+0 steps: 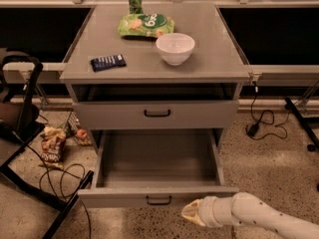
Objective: Close middle drawer
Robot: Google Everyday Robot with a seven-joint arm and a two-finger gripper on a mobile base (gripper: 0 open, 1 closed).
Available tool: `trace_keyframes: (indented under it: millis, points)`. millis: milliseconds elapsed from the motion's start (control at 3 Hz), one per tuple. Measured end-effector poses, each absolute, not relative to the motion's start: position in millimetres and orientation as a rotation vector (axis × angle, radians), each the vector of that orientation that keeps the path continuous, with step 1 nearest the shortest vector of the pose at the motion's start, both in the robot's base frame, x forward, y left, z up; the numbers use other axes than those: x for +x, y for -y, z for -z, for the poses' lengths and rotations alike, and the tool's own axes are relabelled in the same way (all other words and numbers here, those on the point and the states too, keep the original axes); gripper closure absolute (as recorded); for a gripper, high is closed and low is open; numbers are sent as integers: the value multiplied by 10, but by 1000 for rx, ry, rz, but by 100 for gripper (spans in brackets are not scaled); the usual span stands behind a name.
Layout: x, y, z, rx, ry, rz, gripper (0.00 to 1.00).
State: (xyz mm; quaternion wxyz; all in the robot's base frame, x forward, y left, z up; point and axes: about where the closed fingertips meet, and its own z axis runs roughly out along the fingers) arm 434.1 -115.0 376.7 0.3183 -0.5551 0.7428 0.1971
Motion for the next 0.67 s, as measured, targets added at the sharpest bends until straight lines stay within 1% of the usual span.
trace_keyframes:
  millis: [333,667]
  points:
    - [4723,1054,-3859,-1442,-1930,-539,100]
    - [4758,1037,-3870,-1438,-1926,-545,100]
